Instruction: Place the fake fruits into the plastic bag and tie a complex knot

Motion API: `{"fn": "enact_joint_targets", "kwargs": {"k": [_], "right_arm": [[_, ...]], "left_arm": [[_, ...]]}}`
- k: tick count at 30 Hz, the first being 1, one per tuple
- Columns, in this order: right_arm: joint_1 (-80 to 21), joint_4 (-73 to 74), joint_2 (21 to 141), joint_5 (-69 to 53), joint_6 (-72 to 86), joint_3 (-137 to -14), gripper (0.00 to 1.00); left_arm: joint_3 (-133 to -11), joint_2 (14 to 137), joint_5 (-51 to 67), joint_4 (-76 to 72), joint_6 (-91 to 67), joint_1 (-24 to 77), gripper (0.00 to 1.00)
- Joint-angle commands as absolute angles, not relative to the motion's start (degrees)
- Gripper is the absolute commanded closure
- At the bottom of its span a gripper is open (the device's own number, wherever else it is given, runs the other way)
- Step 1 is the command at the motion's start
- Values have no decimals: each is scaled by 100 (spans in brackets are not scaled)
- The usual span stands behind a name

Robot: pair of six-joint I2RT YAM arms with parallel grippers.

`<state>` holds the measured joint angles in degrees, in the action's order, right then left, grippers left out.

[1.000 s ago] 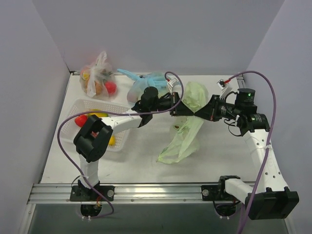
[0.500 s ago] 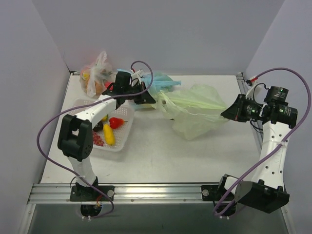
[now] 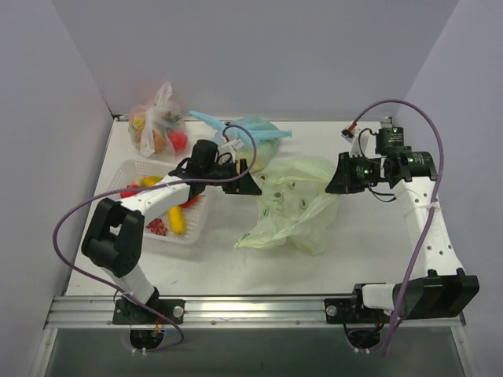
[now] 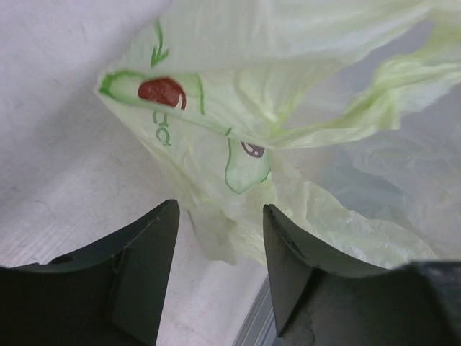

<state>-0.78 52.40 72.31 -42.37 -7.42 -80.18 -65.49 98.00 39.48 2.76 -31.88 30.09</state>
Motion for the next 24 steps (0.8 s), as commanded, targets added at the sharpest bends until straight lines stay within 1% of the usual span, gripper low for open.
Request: {"fn": "enact_joint_targets", "kwargs": {"k": [1,4,6,7,9,11,12,13,14,15,16,17,18,19,20,21,24], "right_arm": [[-430,4703,7488,-3578,-554,-7989,100],[-720,4544,7699,-3358,-492,-8024,100],[-887,4448,7795,-3270,-457,-8025,100],[-1001,4343,7857,-3200,-405,-7964,100],[-1037,4307,7875,-3120,-369,-7911,100],[-1089,4228,7954,-3094,-291,-7875,100],[-1099,4201,7980,-3068,-255,-7884,100],[-1099,4149,8033,-3041,-229,-7901,100],[-1107,4131,8068,-3032,-185,-7936,100],[-1107,4122,8103,-2989,-167,-7989,100],[-1107,4105,8173,-2971,-158,-8111,100],[-1107,4096,8209,-2953,-158,-8164,100],[-1099,4096,8244,-2953,-150,-8243,100],[-1107,4087,8314,-3005,-149,-8340,100],[-1107,4078,8341,-3058,-158,-8384,100],[-1099,4069,8376,-3111,-158,-8420,100],[-1116,4052,8481,-3269,-115,-8595,100]], "left_arm": [[-6390,9159,4332,-589,-2903,2436,38],[-6311,8799,4517,-177,-2122,2199,33],[-6276,8474,4561,183,-1672,2119,27],[-6214,8133,4762,202,-1252,2075,27],[-6135,7956,5052,98,-1160,2109,27],[-6108,7858,5718,-95,-1204,2275,28],[-6169,7805,5861,208,-1047,2407,28],[-6205,7779,5932,394,-872,2817,30],[-6231,7744,5950,648,-226,3082,30],[-6258,7674,5707,1312,207,3416,31],[-6223,7655,5487,1518,524,4037,32],[-6197,7647,5162,1816,1093,4434,34],[-6144,7725,4498,1854,1264,4743,34],[-6161,7813,4204,1881,1414,5294,37],[-6231,7918,3975,1924,1633,5491,38],[-6301,8136,3477,1925,1696,5650,39],[-6714,8716,2885,2152,1863,5976,39]]}}
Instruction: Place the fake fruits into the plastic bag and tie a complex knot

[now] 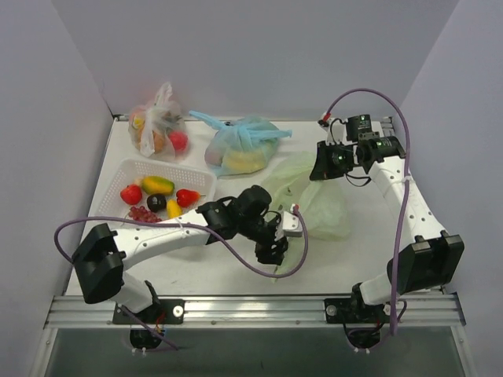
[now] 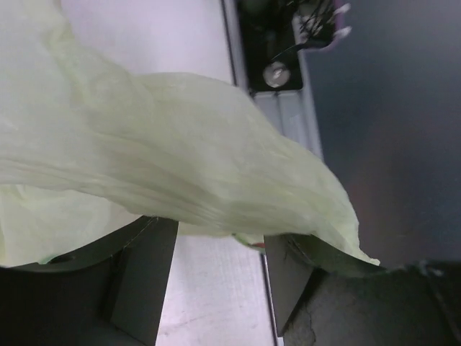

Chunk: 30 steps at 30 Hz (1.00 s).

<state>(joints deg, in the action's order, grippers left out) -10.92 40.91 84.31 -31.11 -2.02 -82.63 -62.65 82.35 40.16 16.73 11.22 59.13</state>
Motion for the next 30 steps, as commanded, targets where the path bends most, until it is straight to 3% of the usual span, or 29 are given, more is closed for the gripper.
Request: {"fn": "enact_joint_targets", "kwargs": {"k": [1,3,7,12,16,24,30], "right_arm": [[-1125,4060,8508,-3400,-219,-8657,100],[-1125,4052,8464,-3541,-289,-8596,100],[-1300,4017,8192,-4016,-904,-8281,100],[-2142,3982,7673,-3745,-2195,-7797,100],[-2434,3885,7559,-3393,-2303,-7629,100],[-2443,3630,7664,-2840,-1697,-7533,100],[-2242,3358,7743,-2488,-854,-7401,100]], "left_arm": [[-6932,8771,2352,2223,1733,5846,33],[-6856,8667,2172,2102,1688,5766,31],[-6461,7668,1864,1758,1687,5108,15],[-6311,6839,1380,1670,1697,4685,11],[-6320,6444,1353,2126,1293,4124,11],[-6047,5915,2750,3697,1650,1252,8],[-5740,6186,2794,4341,2118,256,7]]}}
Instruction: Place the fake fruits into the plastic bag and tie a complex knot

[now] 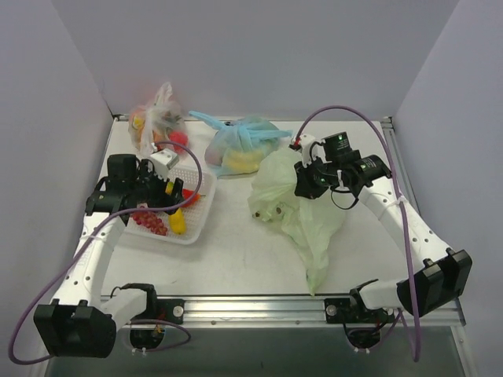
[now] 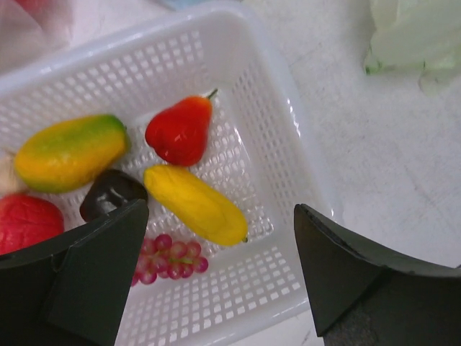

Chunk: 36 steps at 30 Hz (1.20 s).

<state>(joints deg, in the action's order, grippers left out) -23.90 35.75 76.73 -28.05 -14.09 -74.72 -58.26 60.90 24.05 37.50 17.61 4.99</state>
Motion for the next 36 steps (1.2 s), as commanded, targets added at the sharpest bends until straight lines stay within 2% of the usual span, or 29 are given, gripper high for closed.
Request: {"fn": "enact_joint_targets", "kwargs": {"k": [1,5,10,17,28,31,32,36], "right_arm": [[-2198,3305,7778,-2487,-722,-7383,100],[-1873,3287,7849,-2593,-282,-7392,100],[-1521,3261,7823,-2575,139,-7374,100],[-1494,3191,7822,-2522,290,-7225,100],[-1389,3155,7936,-2636,712,-7313,100],[-1362,3164,7971,-2733,835,-7286,100],[-1354,3155,7980,-2838,870,-7277,100],[-1283,3103,8007,-3374,1150,-7330,100]], "left_arm": [[-5722,6240,2821,4333,2170,211,6],[-5835,6766,2717,4508,3005,211,4],[-6389,7708,1830,4817,2120,220,5],[-5960,7901,1494,4606,1144,325,9],[-6012,9043,757,4324,27,431,12],[-6020,9202,773,4193,-272,422,19],[-6038,9220,869,4166,-307,413,27],[-6196,8923,1458,4122,-360,378,46]]}}
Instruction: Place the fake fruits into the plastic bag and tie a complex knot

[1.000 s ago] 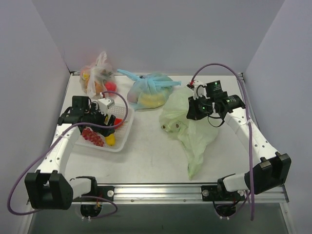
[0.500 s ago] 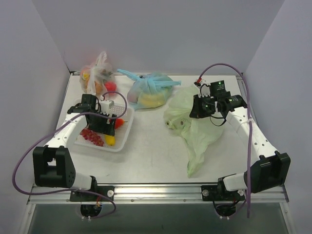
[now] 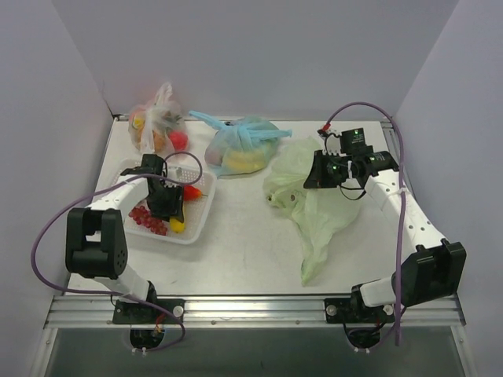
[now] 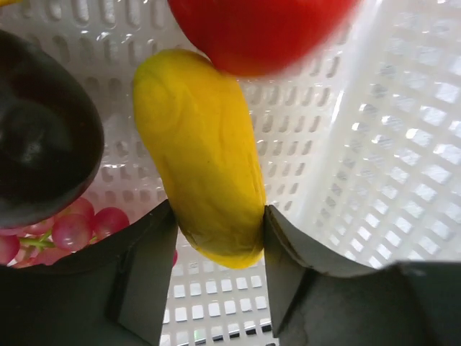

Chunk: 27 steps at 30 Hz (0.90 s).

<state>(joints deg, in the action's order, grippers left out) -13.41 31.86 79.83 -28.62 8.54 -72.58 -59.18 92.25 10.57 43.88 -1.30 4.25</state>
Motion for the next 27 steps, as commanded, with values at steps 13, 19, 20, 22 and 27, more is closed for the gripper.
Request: {"fn": "enact_joint_targets", "kwargs": {"k": [13,19,20,22,27], "right_arm": [[-405,1312,7945,-5595,4594,-6955,100],[-220,-701,7928,-6353,6555,-6162,100],[-220,-825,7919,-6372,6670,-6092,100],[-211,-1141,7936,-6442,6846,-6021,100],[368,-2758,8322,-7083,7901,-5625,100]], "left_arm": [[-6627,7348,2338,4034,-299,369,77],[-7188,6970,3004,3789,-360,387,77],[-7294,6952,3128,3684,-369,378,77],[-7505,6952,3409,3613,-360,439,77],[-8006,6934,3499,3191,-238,1297,78]]}}
